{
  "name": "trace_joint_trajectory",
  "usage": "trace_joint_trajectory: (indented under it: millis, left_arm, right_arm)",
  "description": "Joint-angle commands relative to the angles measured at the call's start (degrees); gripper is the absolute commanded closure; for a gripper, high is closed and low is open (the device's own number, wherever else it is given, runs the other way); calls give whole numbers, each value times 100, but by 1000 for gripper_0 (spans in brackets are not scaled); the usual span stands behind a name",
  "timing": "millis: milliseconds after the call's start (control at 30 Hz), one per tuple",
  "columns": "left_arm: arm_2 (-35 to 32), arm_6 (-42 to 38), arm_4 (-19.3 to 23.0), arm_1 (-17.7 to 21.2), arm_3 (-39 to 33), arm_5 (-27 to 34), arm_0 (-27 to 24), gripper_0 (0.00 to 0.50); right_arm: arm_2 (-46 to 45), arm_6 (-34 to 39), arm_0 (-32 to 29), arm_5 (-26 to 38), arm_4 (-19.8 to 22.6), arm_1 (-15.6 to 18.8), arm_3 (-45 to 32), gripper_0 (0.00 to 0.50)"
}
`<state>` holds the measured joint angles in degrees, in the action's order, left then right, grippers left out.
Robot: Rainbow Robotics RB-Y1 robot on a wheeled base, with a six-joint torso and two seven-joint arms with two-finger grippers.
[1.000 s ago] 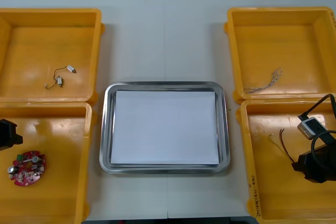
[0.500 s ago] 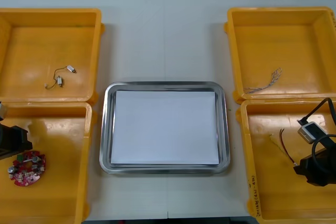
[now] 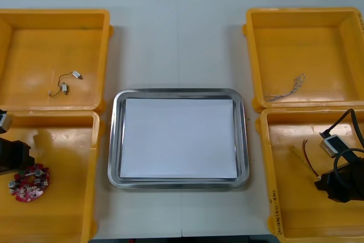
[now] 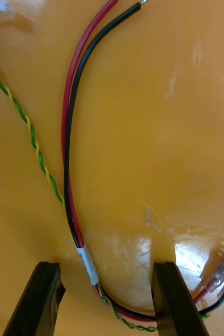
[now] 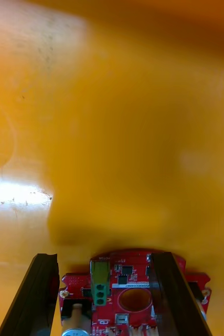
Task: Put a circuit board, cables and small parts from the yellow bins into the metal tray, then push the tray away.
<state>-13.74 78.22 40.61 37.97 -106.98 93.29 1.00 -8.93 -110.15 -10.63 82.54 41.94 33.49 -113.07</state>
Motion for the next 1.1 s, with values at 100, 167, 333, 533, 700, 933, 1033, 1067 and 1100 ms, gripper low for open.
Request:
trace_joint_trajectory:
  millis: [100, 167, 333, 533, 700, 933, 1033, 1067, 1100]
  left_arm:
    - [12, 387, 0, 246, -315, -74, 339, 0]
    - [12, 405, 0, 246, -324, -82, 374, 0]
    - [20, 457, 9, 246, -324, -91, 401, 0]
    - [12, 484, 53, 246, -315, -100, 427, 0]
    - [20, 492, 61, 246, -315, -100, 436, 127]
    - [12, 501, 44, 237, -315, -135, 471, 442]
    - [12, 519, 61, 246, -324, -144, 471, 500]
    - [12, 519, 61, 237, -324, -144, 471, 500]
    - [12, 519, 61, 246, -324, -144, 480, 500]
  right_arm:
    - [190, -278, 87, -53, -37, -36, 31, 0]
    - [207, -270, 87, -71, -37, -44, 31, 0]
    - [269, -235, 87, -115, -46, -44, 57, 0]
    - [339, -243, 87, -361, -37, -44, 233, 303]
    - [348, -226, 87, -396, -37, -53, 233, 500]
    - [348, -155, 78, -396, 7, -53, 242, 500]
    - [313, -111, 78, -396, 174, -53, 233, 500]
    - [260, -94, 96, -379, 297, -53, 242, 500]
    - [207, -76, 113, -335, 420, -44, 242, 500]
